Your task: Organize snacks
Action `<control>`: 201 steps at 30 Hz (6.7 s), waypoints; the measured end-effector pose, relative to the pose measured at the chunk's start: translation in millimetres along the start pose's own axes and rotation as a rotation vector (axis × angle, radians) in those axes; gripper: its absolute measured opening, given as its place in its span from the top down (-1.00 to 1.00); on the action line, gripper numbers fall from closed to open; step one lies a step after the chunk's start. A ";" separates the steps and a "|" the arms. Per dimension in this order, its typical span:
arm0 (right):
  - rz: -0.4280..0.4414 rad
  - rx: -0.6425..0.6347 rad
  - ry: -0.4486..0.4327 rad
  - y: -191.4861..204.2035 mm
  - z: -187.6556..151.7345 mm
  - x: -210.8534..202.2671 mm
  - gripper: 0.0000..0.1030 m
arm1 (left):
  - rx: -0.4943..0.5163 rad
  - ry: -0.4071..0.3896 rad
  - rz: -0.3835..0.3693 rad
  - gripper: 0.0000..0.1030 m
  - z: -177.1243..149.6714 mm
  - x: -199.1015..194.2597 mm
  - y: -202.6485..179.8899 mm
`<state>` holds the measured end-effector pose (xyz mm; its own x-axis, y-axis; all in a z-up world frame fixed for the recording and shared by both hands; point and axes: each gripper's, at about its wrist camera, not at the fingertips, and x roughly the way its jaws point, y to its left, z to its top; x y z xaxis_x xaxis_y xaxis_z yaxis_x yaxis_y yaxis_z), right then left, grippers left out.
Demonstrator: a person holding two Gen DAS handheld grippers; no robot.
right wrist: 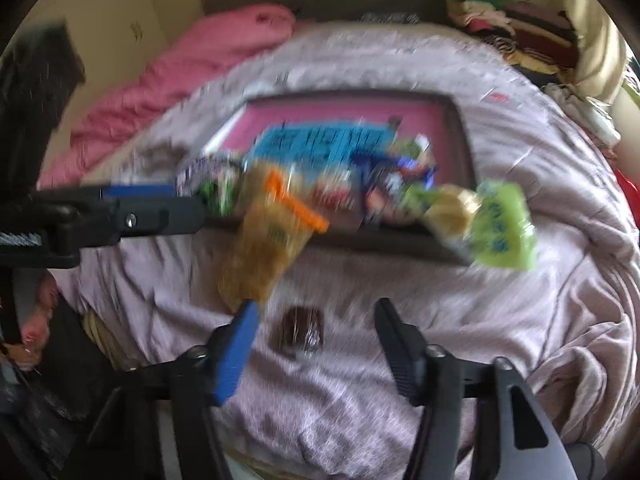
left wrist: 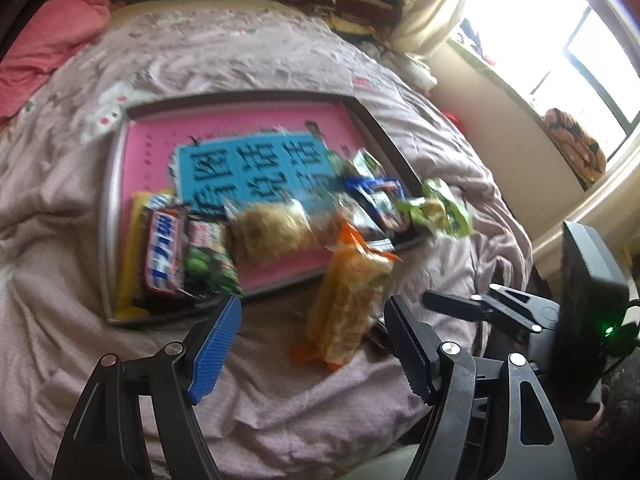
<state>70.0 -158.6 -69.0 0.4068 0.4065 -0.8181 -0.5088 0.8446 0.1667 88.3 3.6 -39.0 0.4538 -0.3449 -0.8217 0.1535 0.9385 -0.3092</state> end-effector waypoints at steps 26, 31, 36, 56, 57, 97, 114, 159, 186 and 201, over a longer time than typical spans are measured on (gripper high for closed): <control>0.106 0.088 0.070 -17.5 -11.5 23.5 0.45 | -0.036 0.104 -0.053 0.22 -2.7 54.8 -3.2; 0.160 0.141 0.025 -25.5 -8.9 8.6 0.45 | -0.082 0.020 -0.086 0.22 1.0 16.8 11.5; 0.201 0.150 -0.055 -24.5 2.5 -13.3 0.45 | -0.145 -0.074 -0.056 0.22 10.7 -21.3 41.4; 0.016 0.144 -0.155 -43.1 57.4 -8.5 0.45 | -0.167 -0.092 0.052 0.22 37.8 -1.6 65.5; 0.008 0.141 -0.149 -43.1 58.5 -5.2 0.45 | -0.163 -0.088 0.053 0.22 38.6 0.6 64.2; -0.047 0.130 -0.203 -40.4 59.0 -12.4 0.28 | -0.123 -0.081 0.081 -0.32 42.1 -2.6 49.5; -0.058 0.118 -0.278 -31.1 57.0 -40.1 -0.12 | -0.075 -0.144 0.111 -0.50 41.0 -30.1 35.1; -0.129 0.114 -0.252 -4.8 -6.8 -74.5 -0.97 | -0.132 -0.159 0.214 -0.51 -34.5 -61.1 8.6; -0.135 0.135 -0.228 -12.6 -7.9 -69.1 -0.97 | -0.105 -0.156 0.237 -0.51 -35.1 -61.1 3.9; -0.134 0.135 -0.228 -11.8 -7.7 -68.7 -0.97 | -0.113 -0.138 0.253 -0.51 -35.5 -59.1 5.6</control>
<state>42.2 -199.2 -19.0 0.6317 0.3428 -0.6953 -0.3396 0.9286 0.1493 31.2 28.7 -9.1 0.5809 -0.0882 -0.8092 -0.0746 0.9842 -0.1608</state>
